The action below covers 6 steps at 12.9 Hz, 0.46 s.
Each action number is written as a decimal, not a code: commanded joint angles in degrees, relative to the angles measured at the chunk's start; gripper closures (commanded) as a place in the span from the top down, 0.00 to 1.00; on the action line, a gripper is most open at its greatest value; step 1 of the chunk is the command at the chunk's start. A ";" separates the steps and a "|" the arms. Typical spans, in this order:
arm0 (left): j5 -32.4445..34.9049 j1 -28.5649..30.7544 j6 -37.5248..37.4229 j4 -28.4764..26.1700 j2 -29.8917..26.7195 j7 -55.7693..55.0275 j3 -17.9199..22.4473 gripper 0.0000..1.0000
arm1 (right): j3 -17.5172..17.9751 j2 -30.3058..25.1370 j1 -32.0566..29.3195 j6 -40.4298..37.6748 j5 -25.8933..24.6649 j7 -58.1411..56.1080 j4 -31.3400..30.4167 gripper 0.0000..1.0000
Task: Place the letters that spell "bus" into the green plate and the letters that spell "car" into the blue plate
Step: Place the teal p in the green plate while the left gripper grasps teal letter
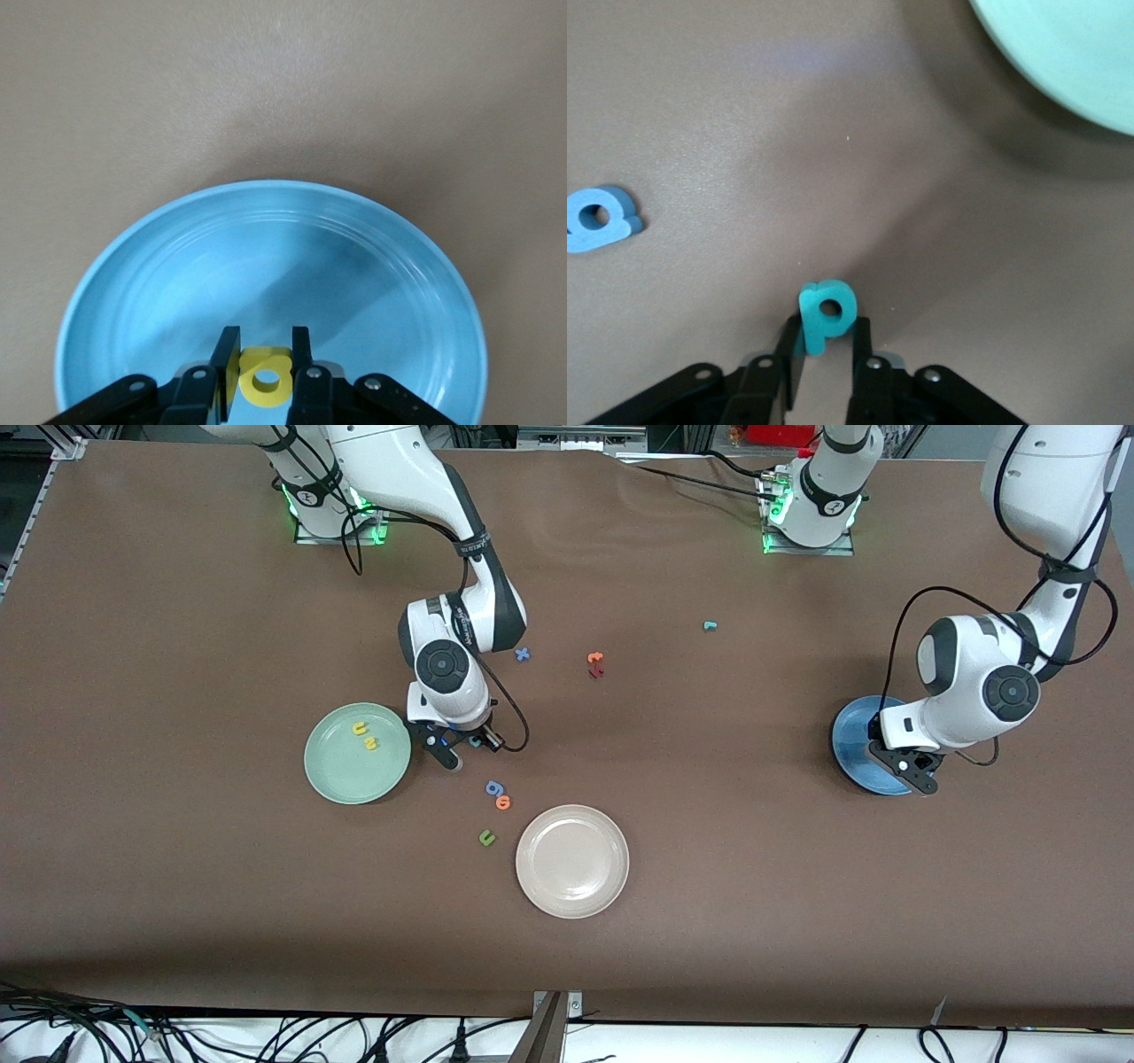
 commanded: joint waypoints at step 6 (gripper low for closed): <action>-2.70 -0.60 -5.68 0.37 -3.96 0.59 -0.54 0.89 | -1.39 -0.13 -0.13 -1.27 0.15 -3.34 0.70 0.00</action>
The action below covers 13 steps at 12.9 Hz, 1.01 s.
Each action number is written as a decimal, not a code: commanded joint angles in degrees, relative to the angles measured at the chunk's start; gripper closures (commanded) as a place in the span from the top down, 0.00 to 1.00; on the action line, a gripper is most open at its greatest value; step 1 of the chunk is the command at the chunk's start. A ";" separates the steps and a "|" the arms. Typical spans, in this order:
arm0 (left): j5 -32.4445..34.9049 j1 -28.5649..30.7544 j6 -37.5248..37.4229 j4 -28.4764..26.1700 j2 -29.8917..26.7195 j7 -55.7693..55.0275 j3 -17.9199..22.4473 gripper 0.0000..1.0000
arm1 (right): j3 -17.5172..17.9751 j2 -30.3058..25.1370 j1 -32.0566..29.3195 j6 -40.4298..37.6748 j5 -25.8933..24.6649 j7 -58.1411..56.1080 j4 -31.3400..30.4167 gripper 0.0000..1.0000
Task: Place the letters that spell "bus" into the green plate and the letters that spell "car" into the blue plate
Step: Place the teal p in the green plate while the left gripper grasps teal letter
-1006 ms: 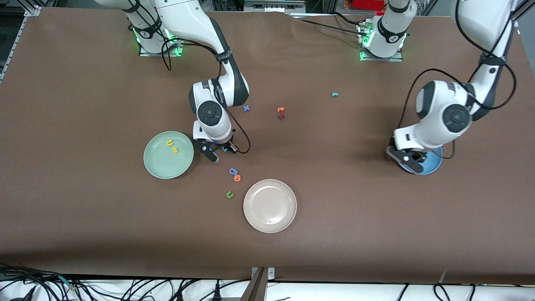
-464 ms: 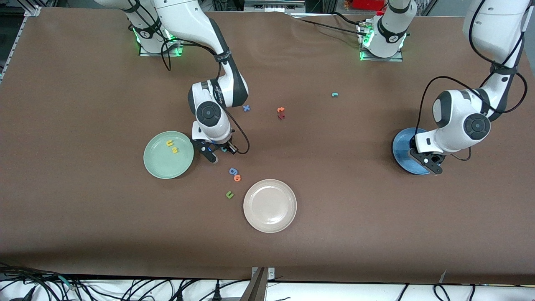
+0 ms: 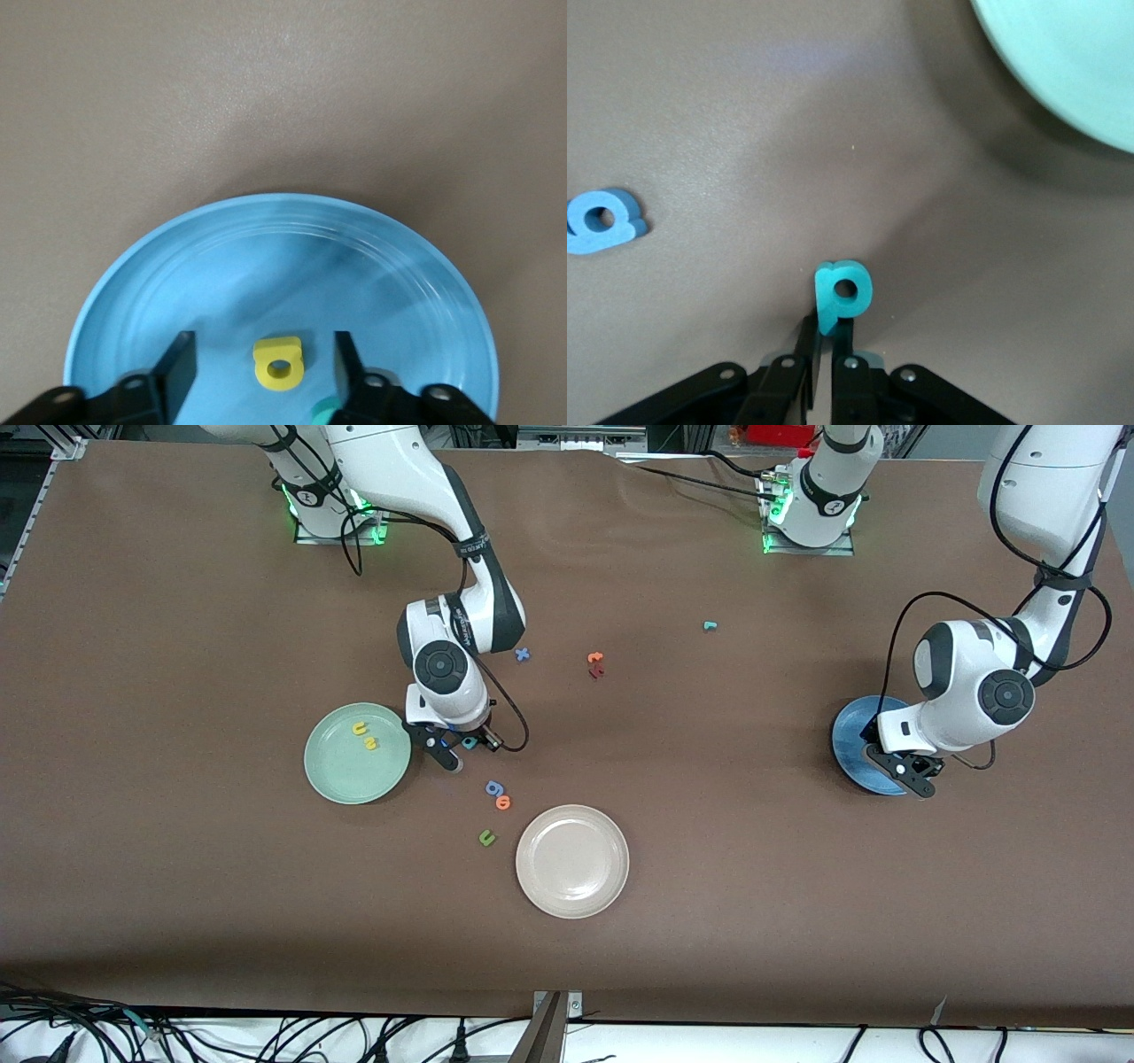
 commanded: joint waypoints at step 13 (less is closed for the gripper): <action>-13.91 -20.26 -5.05 -19.52 -17.58 -45.54 -8.61 0.93 | -18.09 -2.96 -3.58 -26.19 -1.77 -31.32 4.02 0.97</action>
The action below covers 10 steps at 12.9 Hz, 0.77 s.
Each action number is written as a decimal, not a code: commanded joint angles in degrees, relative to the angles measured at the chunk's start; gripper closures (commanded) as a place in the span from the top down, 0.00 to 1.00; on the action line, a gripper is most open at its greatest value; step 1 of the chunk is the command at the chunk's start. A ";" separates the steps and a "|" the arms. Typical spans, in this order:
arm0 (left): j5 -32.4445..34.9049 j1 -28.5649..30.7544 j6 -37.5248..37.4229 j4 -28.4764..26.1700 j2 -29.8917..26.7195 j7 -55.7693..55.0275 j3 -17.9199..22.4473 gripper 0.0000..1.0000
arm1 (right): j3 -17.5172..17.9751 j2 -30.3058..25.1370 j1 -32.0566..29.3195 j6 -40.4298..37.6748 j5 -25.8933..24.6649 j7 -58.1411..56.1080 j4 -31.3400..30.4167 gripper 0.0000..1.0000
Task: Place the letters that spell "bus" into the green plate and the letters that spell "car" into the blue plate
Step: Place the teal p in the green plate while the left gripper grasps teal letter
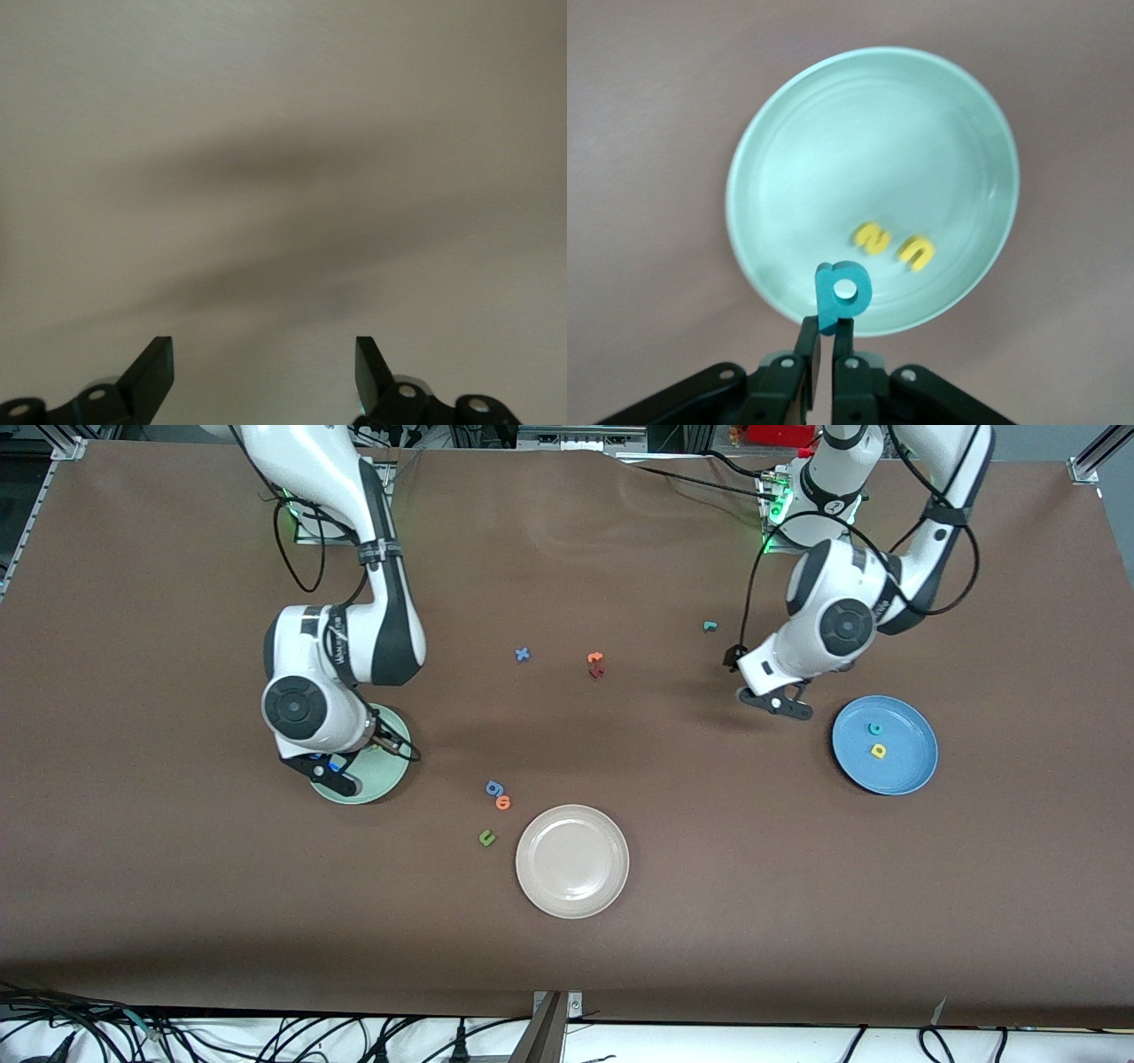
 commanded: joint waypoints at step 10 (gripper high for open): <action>-1.92 -4.41 17.14 -17.24 -4.85 -15.53 -9.76 0.92 | -1.21 -2.94 -0.78 -6.18 0.17 -2.09 7.33 1.00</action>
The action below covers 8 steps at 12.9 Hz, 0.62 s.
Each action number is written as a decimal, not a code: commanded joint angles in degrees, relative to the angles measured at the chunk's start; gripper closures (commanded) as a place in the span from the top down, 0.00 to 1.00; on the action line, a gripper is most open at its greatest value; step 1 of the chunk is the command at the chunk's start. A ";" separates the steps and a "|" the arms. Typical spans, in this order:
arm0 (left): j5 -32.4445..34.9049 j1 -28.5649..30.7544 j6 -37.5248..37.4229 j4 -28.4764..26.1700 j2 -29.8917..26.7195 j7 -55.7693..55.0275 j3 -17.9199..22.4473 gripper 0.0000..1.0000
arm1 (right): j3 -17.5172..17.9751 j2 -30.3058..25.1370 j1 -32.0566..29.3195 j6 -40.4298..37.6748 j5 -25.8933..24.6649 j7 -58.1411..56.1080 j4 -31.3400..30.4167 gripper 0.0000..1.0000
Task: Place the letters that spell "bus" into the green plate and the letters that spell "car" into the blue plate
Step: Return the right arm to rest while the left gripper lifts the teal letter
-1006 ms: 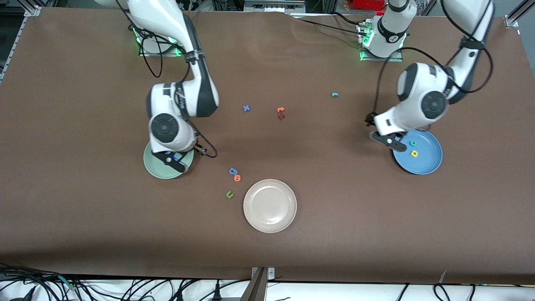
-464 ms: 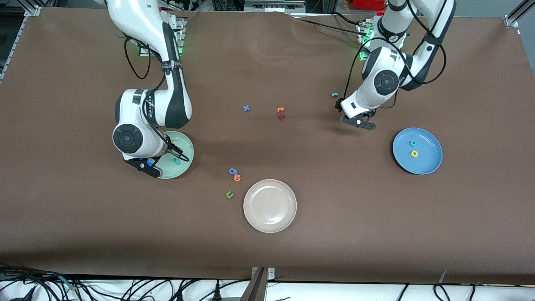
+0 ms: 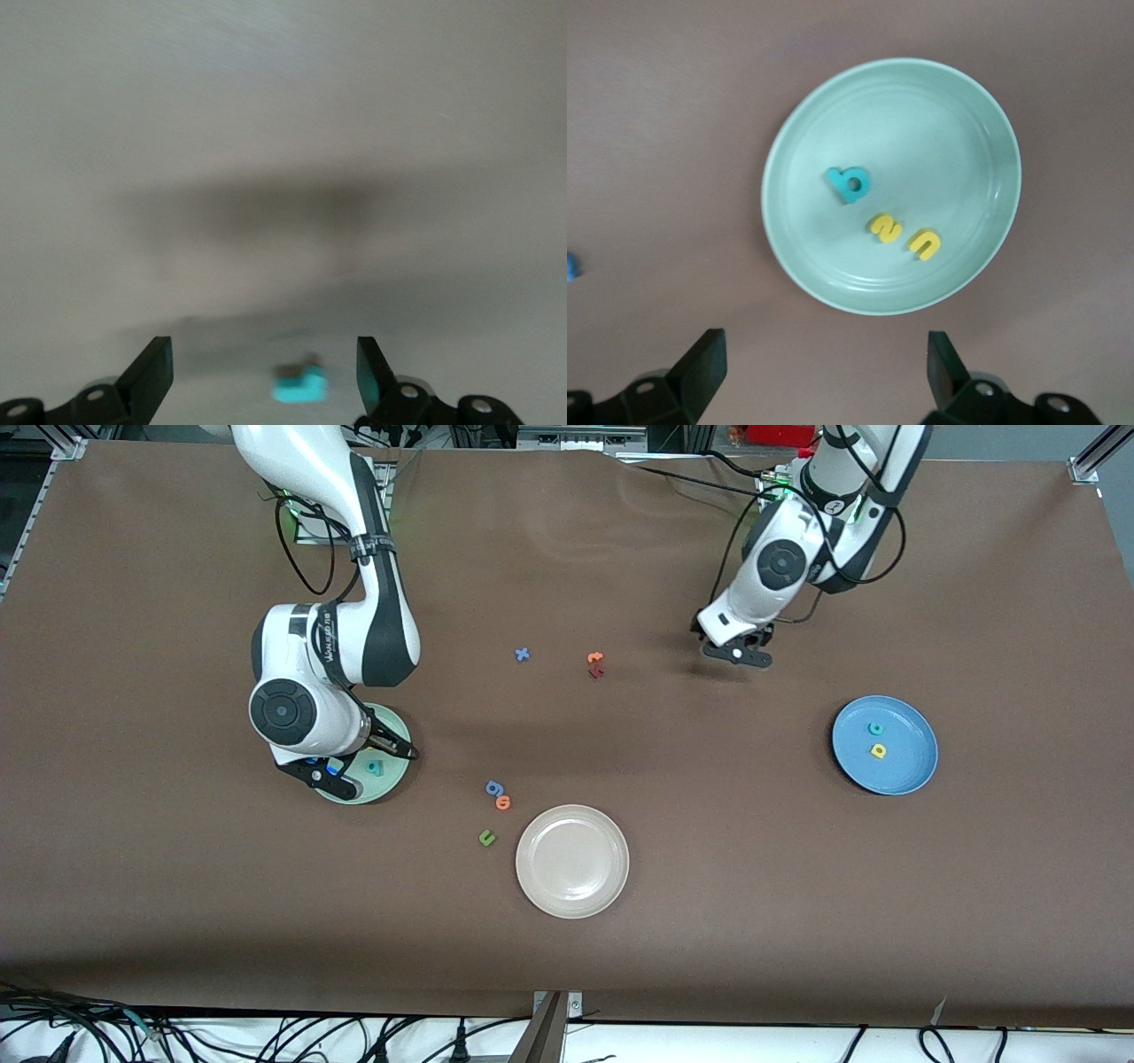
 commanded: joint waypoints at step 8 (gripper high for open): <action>-1.28 -0.27 0.20 -3.93 -1.81 -0.50 -1.94 0.85 | -14.40 -5.18 -0.91 -21.57 -0.61 -15.80 19.60 1.00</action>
